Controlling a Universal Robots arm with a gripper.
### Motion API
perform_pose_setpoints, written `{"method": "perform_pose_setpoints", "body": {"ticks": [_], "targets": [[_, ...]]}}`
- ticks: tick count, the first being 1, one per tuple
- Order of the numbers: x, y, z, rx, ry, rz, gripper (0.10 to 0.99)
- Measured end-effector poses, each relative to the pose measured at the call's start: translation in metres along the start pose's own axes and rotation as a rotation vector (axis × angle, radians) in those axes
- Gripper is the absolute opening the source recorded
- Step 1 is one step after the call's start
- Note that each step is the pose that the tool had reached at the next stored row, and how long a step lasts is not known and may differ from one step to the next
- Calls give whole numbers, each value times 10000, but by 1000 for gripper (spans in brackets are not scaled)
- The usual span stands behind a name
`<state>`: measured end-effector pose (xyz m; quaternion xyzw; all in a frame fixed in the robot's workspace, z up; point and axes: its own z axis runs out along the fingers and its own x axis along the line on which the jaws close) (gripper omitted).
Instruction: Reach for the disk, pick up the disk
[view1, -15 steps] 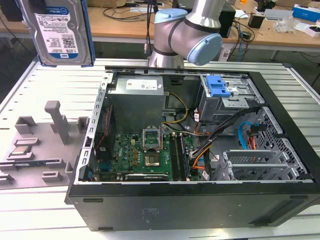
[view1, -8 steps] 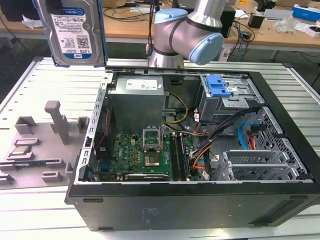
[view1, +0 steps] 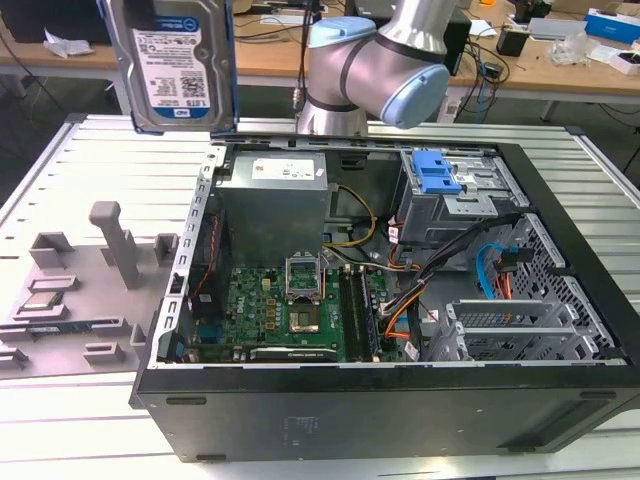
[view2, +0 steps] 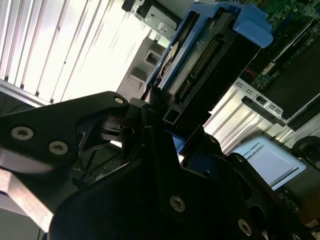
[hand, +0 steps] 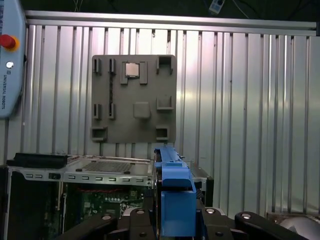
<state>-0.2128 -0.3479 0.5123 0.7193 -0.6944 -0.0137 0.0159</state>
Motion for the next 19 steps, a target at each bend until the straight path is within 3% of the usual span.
{"method": "perform_pose_setpoints", "body": {"ticks": [2,9,10,16,19], "targets": [[4,-112,-4,1,0,-2,369],[14,-396,-17,0,0,-2,369],[18,-506,-21,0,0,0,369],[25,-713,-30,0,0,-1,369],[32,-896,-37,0,0,-2,369]]}}
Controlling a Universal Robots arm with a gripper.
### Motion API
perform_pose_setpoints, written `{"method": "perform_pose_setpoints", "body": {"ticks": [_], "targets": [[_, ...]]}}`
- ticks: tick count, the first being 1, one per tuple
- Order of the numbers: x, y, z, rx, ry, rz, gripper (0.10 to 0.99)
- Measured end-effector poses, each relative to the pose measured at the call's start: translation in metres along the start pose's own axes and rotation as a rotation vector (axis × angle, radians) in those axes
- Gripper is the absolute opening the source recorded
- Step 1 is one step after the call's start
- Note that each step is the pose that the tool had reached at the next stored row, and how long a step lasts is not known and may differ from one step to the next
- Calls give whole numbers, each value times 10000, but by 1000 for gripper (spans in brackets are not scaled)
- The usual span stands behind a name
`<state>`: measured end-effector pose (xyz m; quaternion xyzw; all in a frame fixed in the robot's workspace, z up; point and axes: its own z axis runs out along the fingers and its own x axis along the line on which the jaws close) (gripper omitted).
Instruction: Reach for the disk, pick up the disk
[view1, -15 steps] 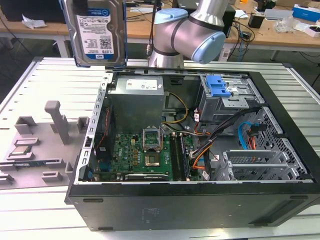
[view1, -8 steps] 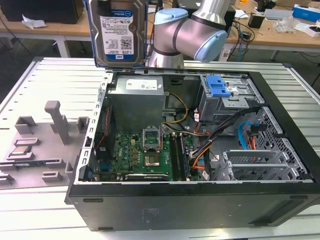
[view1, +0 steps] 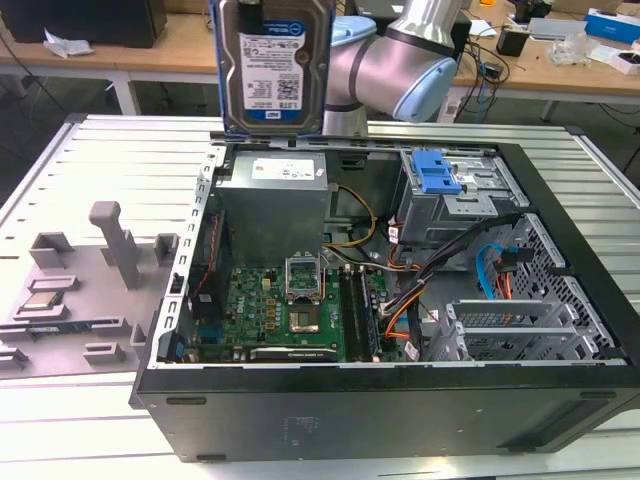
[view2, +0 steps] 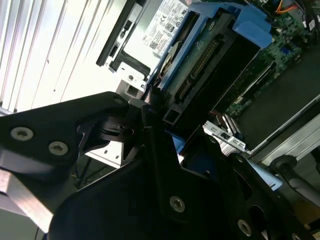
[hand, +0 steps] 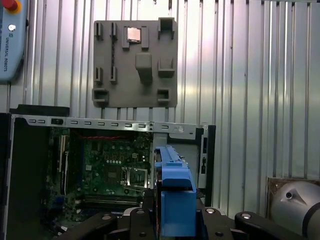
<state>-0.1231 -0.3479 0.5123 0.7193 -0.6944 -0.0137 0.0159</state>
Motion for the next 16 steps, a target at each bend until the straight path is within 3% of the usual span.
{"method": "perform_pose_setpoints", "body": {"ticks": [9,11,16], "targets": [[11,-320,-13,0,0,2,369],[16,-450,-19,0,0,2,369],[23,-654,-28,0,1,1,369]]}}
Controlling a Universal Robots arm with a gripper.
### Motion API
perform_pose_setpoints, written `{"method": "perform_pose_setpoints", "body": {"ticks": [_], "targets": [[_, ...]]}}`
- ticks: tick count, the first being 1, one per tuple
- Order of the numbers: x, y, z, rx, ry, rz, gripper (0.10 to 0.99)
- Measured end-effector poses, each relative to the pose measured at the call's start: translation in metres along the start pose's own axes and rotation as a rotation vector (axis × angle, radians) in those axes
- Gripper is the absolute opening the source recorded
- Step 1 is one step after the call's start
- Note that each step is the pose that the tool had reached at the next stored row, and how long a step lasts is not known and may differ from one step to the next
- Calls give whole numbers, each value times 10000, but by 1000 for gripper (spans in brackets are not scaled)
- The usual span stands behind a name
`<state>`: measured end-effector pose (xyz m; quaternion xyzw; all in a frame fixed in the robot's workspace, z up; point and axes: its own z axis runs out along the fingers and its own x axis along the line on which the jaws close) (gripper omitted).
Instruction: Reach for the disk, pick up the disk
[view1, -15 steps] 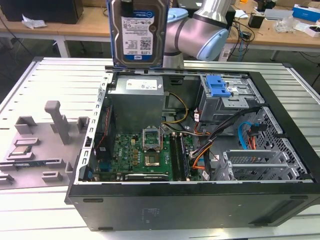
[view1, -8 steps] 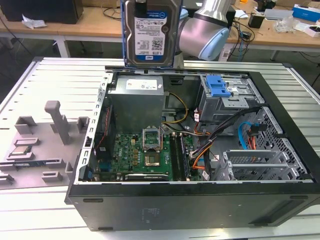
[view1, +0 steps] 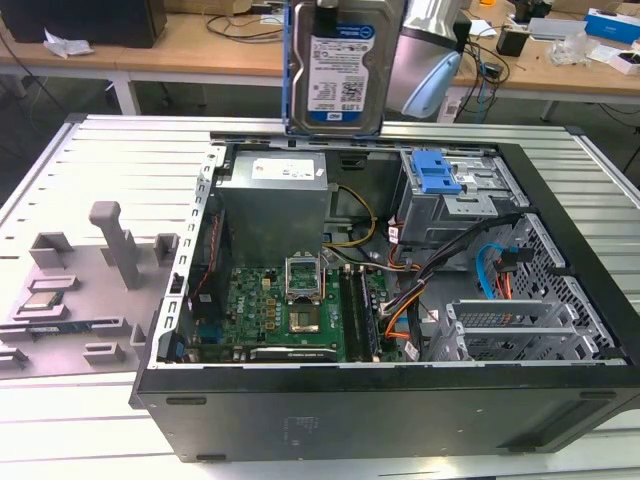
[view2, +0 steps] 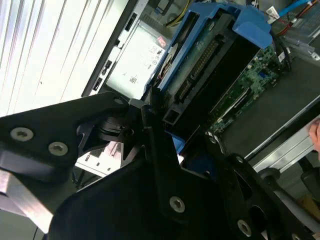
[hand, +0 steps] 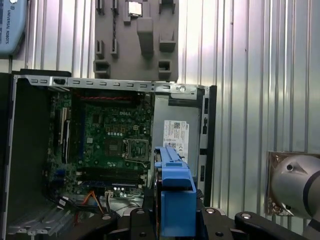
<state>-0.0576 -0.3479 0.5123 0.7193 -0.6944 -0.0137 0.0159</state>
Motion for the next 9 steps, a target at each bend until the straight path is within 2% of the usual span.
{"method": "perform_pose_setpoints", "body": {"ticks": [9], "targets": [[11,-320,-13,0,-1,0,369]]}}
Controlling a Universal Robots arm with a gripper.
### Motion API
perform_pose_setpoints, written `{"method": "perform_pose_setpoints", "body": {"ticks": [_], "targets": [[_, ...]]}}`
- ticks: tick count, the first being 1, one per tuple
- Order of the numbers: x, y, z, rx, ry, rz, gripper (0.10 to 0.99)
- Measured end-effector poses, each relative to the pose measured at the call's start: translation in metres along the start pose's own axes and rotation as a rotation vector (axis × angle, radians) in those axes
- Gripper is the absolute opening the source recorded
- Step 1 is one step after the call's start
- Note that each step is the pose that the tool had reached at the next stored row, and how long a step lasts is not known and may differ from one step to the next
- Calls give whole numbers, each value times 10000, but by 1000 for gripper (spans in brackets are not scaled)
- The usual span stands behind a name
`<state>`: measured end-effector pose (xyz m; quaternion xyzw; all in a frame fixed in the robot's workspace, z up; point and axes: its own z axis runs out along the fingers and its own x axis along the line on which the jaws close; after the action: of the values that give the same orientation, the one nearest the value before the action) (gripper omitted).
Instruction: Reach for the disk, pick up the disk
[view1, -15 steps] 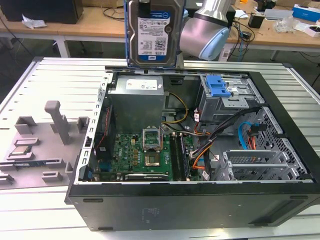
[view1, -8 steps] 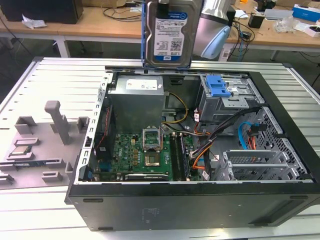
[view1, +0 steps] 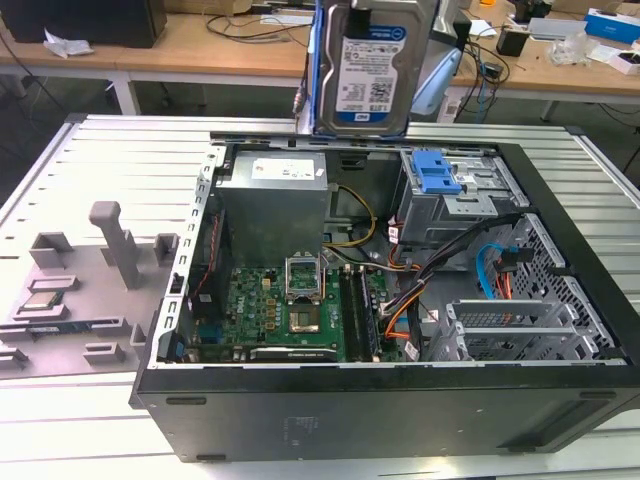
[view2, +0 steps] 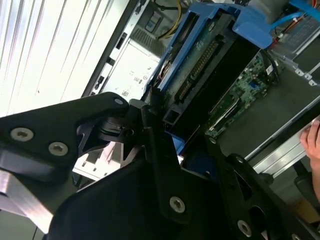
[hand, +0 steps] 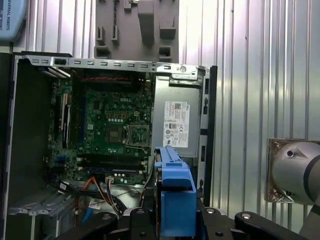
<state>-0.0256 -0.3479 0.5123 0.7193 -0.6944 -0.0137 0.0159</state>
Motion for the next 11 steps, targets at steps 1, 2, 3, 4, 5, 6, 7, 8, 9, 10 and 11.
{"method": "perform_pose_setpoints", "body": {"ticks": [1,2,3,4,5,6,7,8,9,10,11], "targets": [[1,-31,-1,0,0,0,369],[2,-60,-2,0,0,1,369],[3,-89,-3,0,0,1,369],[4,-118,-5,0,0,-1,369],[6,-162,-6,0,-1,0,369],[8,-228,-9,1,-1,-1,369],[10,-297,-11,1,-1,2,369],[12,-344,-14,0,0,0,369],[13,-372,-15,1,0,0,369],[14,-397,-16,1,-1,2,369],[15,-425,-17,0,0,0,369]]}}
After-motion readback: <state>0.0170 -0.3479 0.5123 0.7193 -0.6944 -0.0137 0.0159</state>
